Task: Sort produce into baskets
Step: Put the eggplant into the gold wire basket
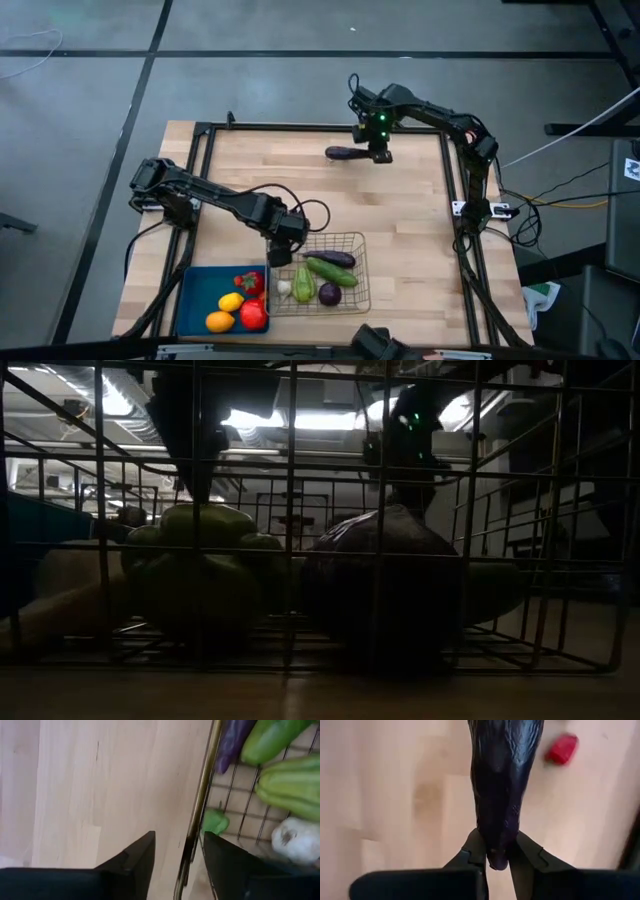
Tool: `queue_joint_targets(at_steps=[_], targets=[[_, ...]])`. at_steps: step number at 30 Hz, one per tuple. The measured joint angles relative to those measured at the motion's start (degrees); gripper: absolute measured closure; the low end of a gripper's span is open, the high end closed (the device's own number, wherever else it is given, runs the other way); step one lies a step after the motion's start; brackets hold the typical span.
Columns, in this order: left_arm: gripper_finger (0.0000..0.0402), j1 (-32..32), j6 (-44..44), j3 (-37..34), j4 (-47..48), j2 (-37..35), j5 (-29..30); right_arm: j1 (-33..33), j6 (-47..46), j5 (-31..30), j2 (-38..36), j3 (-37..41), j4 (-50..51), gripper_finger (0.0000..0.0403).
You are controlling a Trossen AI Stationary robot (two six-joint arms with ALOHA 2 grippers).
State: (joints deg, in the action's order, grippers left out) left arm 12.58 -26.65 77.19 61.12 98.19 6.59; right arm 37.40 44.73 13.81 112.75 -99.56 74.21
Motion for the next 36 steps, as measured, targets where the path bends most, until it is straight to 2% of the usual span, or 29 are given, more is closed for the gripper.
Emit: queue_joint_targets(at_steps=[6,14,23,36], targets=[[0.0218,-0.4,1.5,0.0,-1.2,0.0,0.0,-7.1,-2.4,0.4,0.0,-6.0,7.0,0.0355],[0.0224,-0.2,2.3,0.0,-0.5,0.0,-0.1,-19.2,-4.8,-0.6,-0.1,-7.6,15.9,0.0355],[0.0241,0.2,3.0,0.0,-0.5,0.0,0.0,-30.7,-7.0,-8.0,-1.5,-7.6,15.8,0.0355],[0.0254,0.1,2.9,0.0,-0.7,0.0,0.1,-41.1,-8.5,-8.3,-2.0,-7.6,15.7,0.0354]])
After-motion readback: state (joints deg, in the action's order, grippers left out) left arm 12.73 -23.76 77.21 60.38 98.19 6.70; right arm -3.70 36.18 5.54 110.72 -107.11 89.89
